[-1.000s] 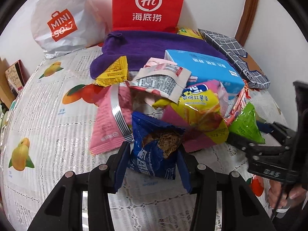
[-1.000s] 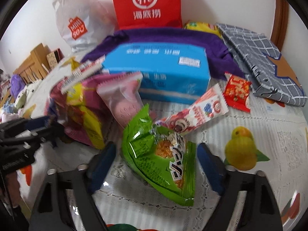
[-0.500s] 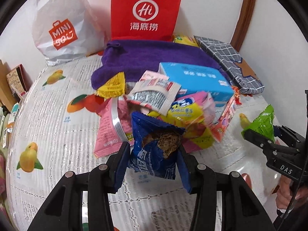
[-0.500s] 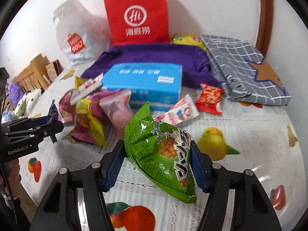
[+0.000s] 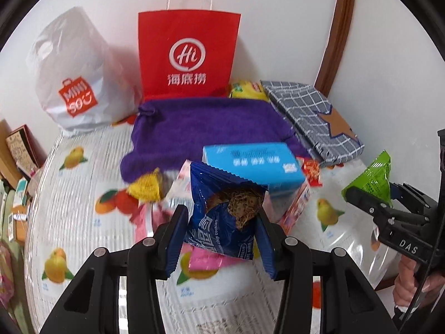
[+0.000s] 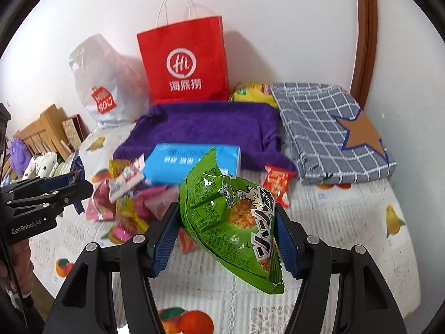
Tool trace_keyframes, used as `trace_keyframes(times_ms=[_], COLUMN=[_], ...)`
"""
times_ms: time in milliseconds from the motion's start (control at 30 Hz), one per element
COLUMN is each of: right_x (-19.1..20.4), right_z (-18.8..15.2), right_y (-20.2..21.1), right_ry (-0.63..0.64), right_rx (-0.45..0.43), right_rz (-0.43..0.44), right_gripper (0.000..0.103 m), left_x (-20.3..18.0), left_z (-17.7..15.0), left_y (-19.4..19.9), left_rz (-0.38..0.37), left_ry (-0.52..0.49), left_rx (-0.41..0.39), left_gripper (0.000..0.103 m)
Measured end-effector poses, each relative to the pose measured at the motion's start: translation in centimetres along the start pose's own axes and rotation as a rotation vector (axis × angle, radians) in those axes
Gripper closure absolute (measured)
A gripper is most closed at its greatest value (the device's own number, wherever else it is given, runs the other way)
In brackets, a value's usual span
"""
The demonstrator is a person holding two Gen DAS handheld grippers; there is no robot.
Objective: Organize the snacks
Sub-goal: 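Carry both bags onto the purple towel and open both tools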
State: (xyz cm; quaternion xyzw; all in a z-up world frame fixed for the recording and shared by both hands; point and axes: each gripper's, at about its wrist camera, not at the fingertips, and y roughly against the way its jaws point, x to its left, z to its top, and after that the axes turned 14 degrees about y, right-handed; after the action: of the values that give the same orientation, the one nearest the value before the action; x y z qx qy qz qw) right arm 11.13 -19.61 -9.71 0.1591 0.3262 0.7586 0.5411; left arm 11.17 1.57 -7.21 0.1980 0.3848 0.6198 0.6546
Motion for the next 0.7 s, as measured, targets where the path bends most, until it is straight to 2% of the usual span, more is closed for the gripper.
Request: trace_keyframes(times_ms=[400, 533, 567, 700], right_x=[-2.5, -3.1, -3.2, -3.4], right_z=[6.6, 8.6, 9.0, 10.7], right_y=[-1.8, -3.4, -3.7, -5.1], right_ry=[-0.008, -0.003, 0.004, 0.013], right_rx=[-0.046, -0.047, -0.088, -0.090], right_rz=[-0.017, -0.007, -0.027, -0.026], right_gripper=[0.039, 0.039, 0.039, 0.039], left_x=[-2.3, -2.2, -2.2, -1.6], left_z=[6.9, 8.8, 9.4, 11.0], left_y=[-1.1, -1.4, -1.6, -2.2], left_rz=[-0.010, 0.005, 0.006, 0.017], left_ry=[-0.043, -0.042, -0.042, -0.031], left_rx=[-0.030, -0.054, -0.057, -0.068], left_gripper=[0.058, 0.058, 0.058, 0.058])
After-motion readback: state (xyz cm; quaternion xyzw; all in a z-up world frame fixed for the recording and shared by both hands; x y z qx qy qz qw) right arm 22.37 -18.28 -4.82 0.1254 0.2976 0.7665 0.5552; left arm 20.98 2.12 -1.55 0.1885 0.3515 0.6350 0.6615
